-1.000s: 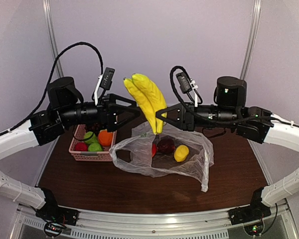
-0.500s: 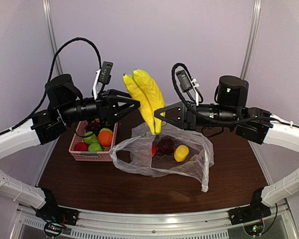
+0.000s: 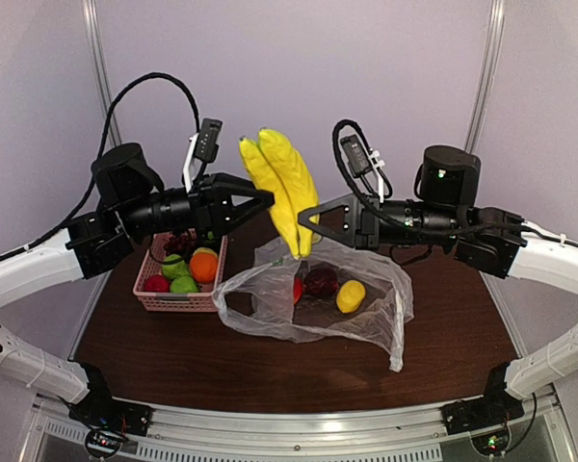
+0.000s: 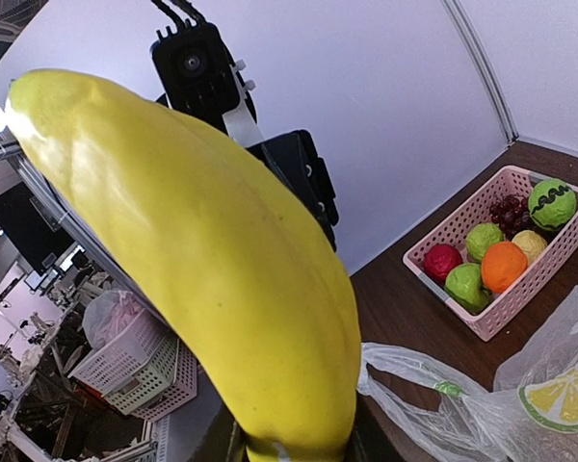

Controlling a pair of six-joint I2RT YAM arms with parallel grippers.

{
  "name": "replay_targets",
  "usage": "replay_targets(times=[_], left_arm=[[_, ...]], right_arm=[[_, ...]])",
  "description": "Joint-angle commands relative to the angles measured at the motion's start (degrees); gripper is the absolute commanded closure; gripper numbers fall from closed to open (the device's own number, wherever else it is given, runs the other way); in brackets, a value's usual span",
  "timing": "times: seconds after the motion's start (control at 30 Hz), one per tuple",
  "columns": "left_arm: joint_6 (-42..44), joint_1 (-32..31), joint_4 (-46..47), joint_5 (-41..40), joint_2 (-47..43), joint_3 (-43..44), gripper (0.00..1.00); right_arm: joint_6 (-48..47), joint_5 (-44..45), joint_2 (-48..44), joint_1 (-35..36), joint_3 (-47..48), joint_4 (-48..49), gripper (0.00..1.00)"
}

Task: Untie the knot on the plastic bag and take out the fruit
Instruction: Pass from the right arm to the left, then place the fake fruit in the bin.

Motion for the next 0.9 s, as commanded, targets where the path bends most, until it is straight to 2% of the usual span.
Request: replay_targets(times=[0.0,0.03,0.1,0.2,0.3,0.47,0.63,0.87], left_arm=[[-2.8,-0.2,3.9,1.0,-0.8,-0.1,0.88],[-2.8,-0.2,2.8,0.1,-1.0,0.1,0.88],[-1.1,-0.1,-3.4,-3.4,-1.8,1.5,0.90],[1.7,1.5,-18.5,-12.1,-2.1,6.0,0.92],[1.6,7.7,-29.9,-14.4,-2.3,8.2,0.94],[4.6,22.0,-45.0,-16.8,-2.4,9.1,0.93],[11.6,27.3,-60.1,-36.3,3.6,13.1,0.93],[15.2,31.1,-64.1,-52.7,13.8,15.7,0.93]], right_arm=[[-1.6,2.4,0.1,-0.2,-1.7,0.0,0.60],[-2.1,3.9,-0.3,-0.2,-1.7,-0.7,0.48],[-3.5,7.5,-1.6,-0.5,-1.7,-3.0,0.30],[-5.5,13.2,-4.5,-1.3,-1.7,-6.8,0.16],[-7.5,18.2,-7.0,-1.8,-1.6,-11.5,0.12],[-10.0,25.1,-9.6,-1.9,-1.3,-18.3,0.11],[-10.5,29.0,-12.1,-1.9,-2.2,-20.6,0.11],[-10.5,29.6,-13.1,-1.9,-3.2,-20.3,0.10]])
